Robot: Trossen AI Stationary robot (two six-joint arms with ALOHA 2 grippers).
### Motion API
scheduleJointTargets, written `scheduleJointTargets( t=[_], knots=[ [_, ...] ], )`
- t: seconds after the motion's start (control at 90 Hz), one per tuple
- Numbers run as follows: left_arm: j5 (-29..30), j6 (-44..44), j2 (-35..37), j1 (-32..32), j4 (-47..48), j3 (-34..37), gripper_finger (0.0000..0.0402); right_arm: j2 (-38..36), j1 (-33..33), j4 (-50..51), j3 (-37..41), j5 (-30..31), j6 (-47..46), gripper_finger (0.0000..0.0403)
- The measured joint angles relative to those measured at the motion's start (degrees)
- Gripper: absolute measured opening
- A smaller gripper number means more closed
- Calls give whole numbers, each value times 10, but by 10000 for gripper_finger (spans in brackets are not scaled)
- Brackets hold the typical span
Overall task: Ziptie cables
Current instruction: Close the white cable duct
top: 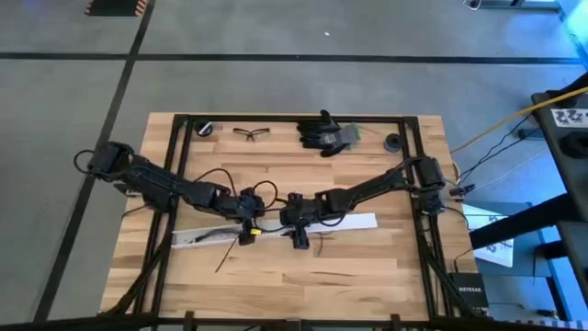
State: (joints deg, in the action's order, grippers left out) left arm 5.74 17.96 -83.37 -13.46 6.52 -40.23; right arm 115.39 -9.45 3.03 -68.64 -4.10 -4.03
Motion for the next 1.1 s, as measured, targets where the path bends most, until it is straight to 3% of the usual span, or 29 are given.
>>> scheduleJointTargets(
  t=[0.7,1.1],
  knots=[
    [-19,60,-27,-11,-89,67,296,1,0,-8,1,5,16,217],
    [-50,80,-21,-26,-37,68,296,2,2,-29,1,0,21,218]
  ],
)
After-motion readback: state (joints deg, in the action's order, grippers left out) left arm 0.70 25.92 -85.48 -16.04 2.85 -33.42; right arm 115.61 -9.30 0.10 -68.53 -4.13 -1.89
